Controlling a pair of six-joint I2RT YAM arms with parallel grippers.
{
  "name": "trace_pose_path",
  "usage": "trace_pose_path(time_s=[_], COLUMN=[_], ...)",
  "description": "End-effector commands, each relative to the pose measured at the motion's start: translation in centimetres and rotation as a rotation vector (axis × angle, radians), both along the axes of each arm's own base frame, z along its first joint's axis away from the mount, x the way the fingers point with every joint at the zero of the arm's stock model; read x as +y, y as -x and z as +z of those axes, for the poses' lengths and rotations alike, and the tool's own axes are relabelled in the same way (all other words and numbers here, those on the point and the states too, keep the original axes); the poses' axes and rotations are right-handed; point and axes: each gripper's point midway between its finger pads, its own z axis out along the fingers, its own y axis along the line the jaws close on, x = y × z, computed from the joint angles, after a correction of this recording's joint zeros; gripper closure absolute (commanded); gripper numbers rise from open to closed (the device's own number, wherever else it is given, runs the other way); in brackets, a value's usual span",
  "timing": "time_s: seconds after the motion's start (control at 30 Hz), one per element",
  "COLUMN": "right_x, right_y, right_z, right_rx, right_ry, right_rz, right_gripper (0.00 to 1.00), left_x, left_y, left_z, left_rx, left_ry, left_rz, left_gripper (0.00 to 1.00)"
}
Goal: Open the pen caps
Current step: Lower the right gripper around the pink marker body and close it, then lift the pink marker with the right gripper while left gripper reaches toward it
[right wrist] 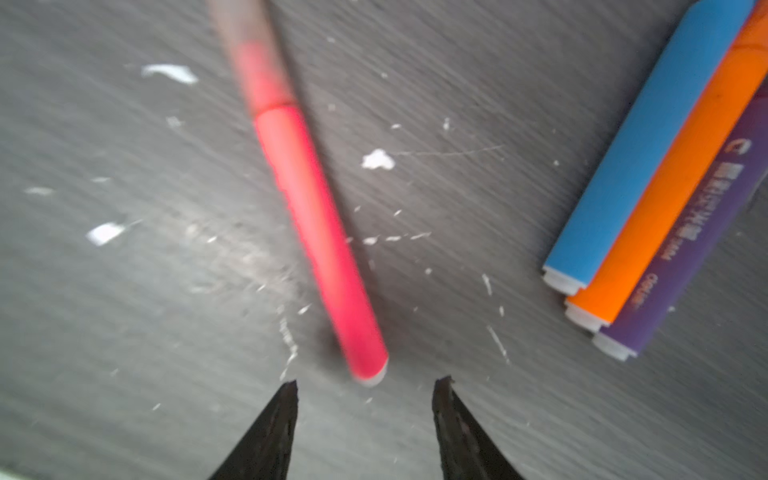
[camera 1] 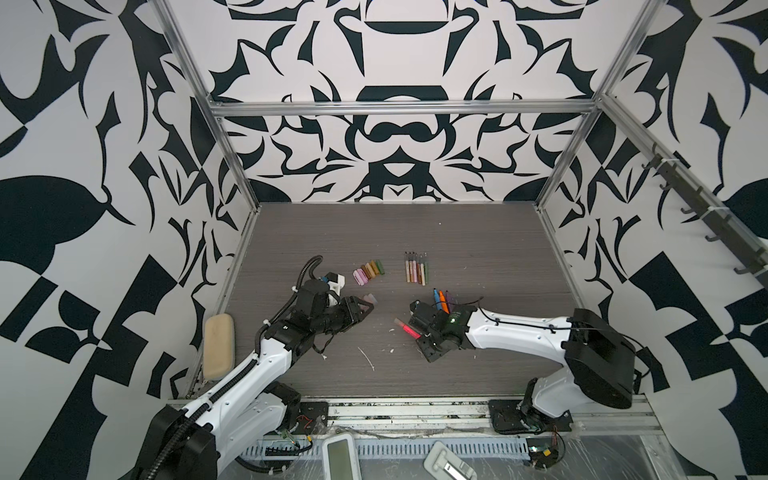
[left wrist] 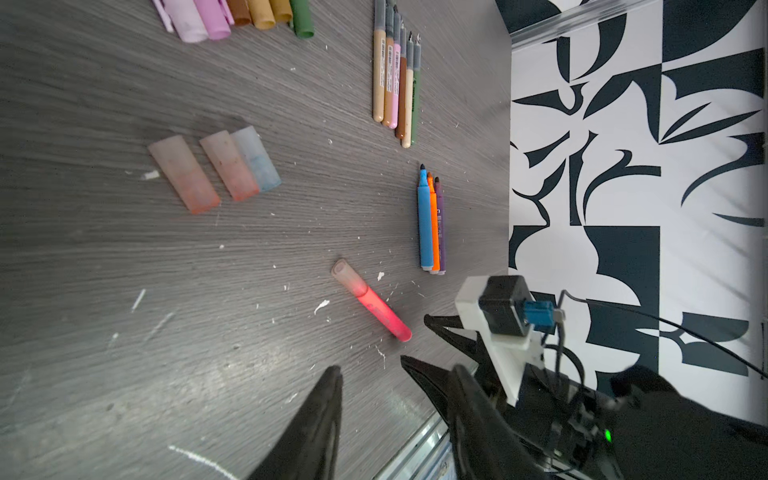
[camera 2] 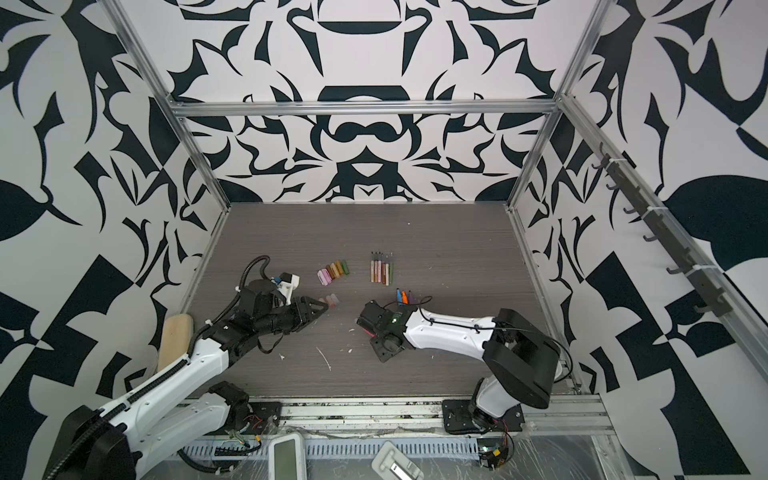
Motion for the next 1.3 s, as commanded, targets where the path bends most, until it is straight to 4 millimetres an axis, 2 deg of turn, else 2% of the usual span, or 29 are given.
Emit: trace_pose_path(time_s=[0.0,0.2,0.43,0.6,0.7,0.8,0.93,1.13,1.27], right_x=[1.6,2.0,2.4,2.6,2.3,2.1,2.1,2.1,2.0], right_y=[-1.2,-1.2,-1.5,-1.7,-1.8,-1.8,-1.8,-1.6,-1.6], right_z=[1.0,-0.3,-1.9,-2.2,-2.3,-2.4,-2.1,-1.9,-1.2], right_rx=[-0.024,0.033,0.104,0.104,0.099,0.093,0.079,0.066,0.04], right_ry=[-0.036,-0.073,-0.09,-0.088,-0.07,-0.057,-0.062,-0.078,-0.098], right_rz=[0.074,0.093,0.092,0.084,0.074,0.074,0.091,0.082,0.068], right_gripper=[0.45,0.48,0.66,0.69,0.75,0.88,0.99,1.0,1.0], left_x=[-0.1,0.0,0.0,-0.5,-0.8,-1.2,-1.4,-2.4,-2.4], left_y=[-1.1,-1.4,-1.5,-2.0,-2.3,-2.3,-2.6,-3.3,-3.2], left_z=[1.0,0.5,0.2,0.8,0.8,0.6,0.1,0.1,-0.7], left_rx=[-0.047,-0.032,-0.007,-0.005,0.001,0.017,0.026,0.044,0.056], left_ry=[-0.009,-0.01,-0.015,-0.025,-0.029,-0.026,-0.018,-0.014,0.002], left_rz=[0.018,0.035,0.044,0.027,0.014,-0.006,-0.003,-0.044,-0.028], left_gripper=[0.56,0.56,0.56,0.56,0.56,0.56,0.56,0.56,0.56])
